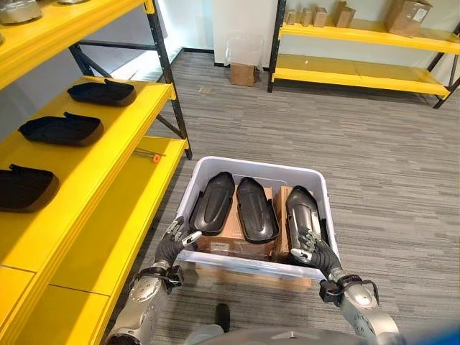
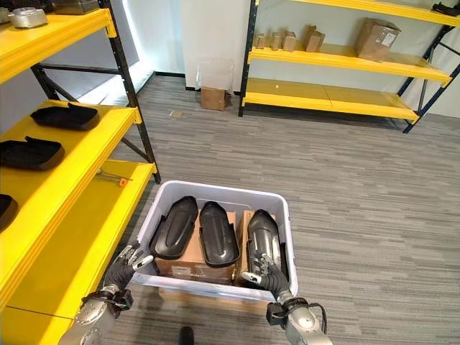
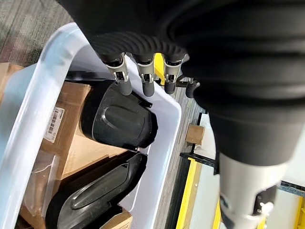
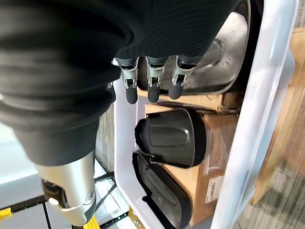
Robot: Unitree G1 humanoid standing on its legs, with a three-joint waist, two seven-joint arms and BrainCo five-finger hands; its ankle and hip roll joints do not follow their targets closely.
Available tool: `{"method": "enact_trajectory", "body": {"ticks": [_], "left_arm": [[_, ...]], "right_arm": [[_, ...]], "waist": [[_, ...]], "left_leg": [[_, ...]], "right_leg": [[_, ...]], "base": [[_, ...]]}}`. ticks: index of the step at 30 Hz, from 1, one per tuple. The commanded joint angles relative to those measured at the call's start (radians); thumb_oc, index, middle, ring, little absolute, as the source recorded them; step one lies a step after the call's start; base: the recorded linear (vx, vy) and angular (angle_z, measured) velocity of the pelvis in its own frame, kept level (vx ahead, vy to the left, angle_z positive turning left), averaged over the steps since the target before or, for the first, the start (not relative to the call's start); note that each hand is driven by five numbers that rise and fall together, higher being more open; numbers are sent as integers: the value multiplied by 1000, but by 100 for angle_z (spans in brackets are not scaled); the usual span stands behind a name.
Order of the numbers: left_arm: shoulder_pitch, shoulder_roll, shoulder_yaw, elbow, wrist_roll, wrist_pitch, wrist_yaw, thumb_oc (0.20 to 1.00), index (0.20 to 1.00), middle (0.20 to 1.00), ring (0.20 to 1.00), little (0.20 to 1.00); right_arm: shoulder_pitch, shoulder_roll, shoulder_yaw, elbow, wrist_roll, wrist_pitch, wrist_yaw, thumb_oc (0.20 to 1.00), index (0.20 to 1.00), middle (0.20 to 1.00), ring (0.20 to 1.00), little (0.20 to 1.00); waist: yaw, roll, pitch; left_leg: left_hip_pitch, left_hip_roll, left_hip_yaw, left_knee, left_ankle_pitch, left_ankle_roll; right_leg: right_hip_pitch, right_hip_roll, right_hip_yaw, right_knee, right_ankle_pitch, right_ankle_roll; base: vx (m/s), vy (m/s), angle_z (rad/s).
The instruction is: Move parts from the plastic box to the shelf.
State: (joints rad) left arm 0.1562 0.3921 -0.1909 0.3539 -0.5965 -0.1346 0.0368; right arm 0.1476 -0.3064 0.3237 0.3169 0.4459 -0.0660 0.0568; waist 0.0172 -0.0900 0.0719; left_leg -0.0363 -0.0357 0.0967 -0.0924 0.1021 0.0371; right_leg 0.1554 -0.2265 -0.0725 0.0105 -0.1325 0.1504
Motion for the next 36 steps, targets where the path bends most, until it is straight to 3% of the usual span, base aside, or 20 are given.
{"method": "enact_trajectory", "body": {"ticks": [1,4,5,6,7,9,10,11,13,14,17,25,33,36], "left_arm": [[-5,-8,21,-79,36,-43,-9,1000,1000,1000,1000,1000],[-38,0,4,-88,42,-44,-6,1000,1000,1000,1000,1000],[-38,0,4,-88,42,-44,-6,1000,1000,1000,1000,1000],[-64,2,-11,-90,43,-44,0,1000,1000,1000,1000,1000],[-76,4,-17,-97,38,-46,2,1000,1000,1000,1000,1000],[-80,-1,-19,-100,36,-48,6,1000,1000,1000,1000,1000],[-82,-13,-17,-100,25,-48,9,1000,1000,1000,1000,1000],[-83,-14,-13,-102,15,-50,8,1000,1000,1000,1000,1000],[-79,-15,-10,-101,1,-55,13,1000,1000,1000,1000,1000],[-68,-16,-3,-110,-2,-54,3,1000,1000,1000,1000,1000],[-56,-23,-14,-98,3,-53,-16,1000,1000,1000,1000,1000],[-18,-35,-29,-127,-13,-45,-51,1000,1000,1000,1000,1000],[35,-22,22,-176,-19,-48,-60,1000,1000,1000,1000,1000],[26,-15,70,-263,-59,-76,-62,1000,1000,1000,1000,1000]], "right_arm": [[-45,-41,2,-61,-19,-35,7,1000,1000,1000,1000,1000],[-78,-17,28,-53,20,-38,9,1000,1000,1000,1000,1000],[-79,-17,28,-53,20,-38,9,1000,1000,1000,1000,1000],[-104,-8,55,-66,50,-39,19,1000,1000,1000,1000,1000],[-119,-11,72,-78,49,-41,22,1000,1000,1000,1000,1000],[-123,-13,83,-89,47,-45,25,1000,1000,1000,1000,1000],[-137,-3,93,-82,50,-43,15,1000,1000,1000,1000,1000],[-143,-4,93,-93,62,-44,14,1000,1000,1000,1000,1000],[-136,-16,92,-110,47,-45,14,1000,1000,1000,1000,1000],[-119,-23,78,-127,31,-43,17,1000,1000,1000,1000,1000],[-94,-44,59,-117,25,-41,12,1000,1000,1000,1000,1000],[-60,-89,-4,-110,-1,-50,6,1000,1000,1000,1000,1000],[-54,-124,-73,-185,-2,-79,-2,1000,1000,1000,1000,1000],[-109,-147,-115,-254,-23,-111,-24,1000,1000,1000,1000,1000]], "waist": [[4,23,-2],[-2,32,14],[-2,31,13],[-9,49,35],[-15,63,55],[-16,75,70],[-21,88,75],[-25,89,79],[-21,74,84],[-21,59,87],[-33,41,68],[-47,58,36],[-48,78,40],[-45,86,57]], "left_leg": [[-17,102,-22,123,-136,-33],[-34,79,-43,150,-154,-9],[-37,78,-43,151,-154,-9],[-34,69,-52,161,-163,7],[-27,69,-53,163,-164,16],[-13,71,-55,157,-168,19],[20,72,-48,131,-171,10],[34,77,-48,119,-173,-1],[55,96,-32,122,-192,-27],[62,104,-32,135,-195,-40],[67,142,-42,119,-179,-67],[88,195,-55,85,-158,-101],[97,204,-39,50,-146,-107],[69,200,-30,35,-135,-113]], "right_leg": [[-52,-23,-16,64,101,33],[-121,-29,15,213,175,45],[-124,-29,16,216,174,46],[-187,-34,29,335,234,39],[-227,-24,37,402,253,31],[-261,-14,37,441,233,23],[-295,-26,18,353,184,8],[-292,-40,13,281,173,8],[-286,-94,-40,111,188,13],[-240,-107,-67,88,197,21],[-208,-68,-70,64,176,20],[-153,-26,-119,50,129,2],[-159,-21,-109,43,121,2],[-178,-24,-103,6,136,6]], "base": [[41,66,-11],[4,118,3],[-48,131,25],[-60,151,39],[-61,150,35],[24,84,17],[125,34,4],[165,-66,-24],[150,-186,-49],[134,-218,-36],[106,-190,13],[118,-130,27],[57,-30,-3],[-34,11,-5]]}}
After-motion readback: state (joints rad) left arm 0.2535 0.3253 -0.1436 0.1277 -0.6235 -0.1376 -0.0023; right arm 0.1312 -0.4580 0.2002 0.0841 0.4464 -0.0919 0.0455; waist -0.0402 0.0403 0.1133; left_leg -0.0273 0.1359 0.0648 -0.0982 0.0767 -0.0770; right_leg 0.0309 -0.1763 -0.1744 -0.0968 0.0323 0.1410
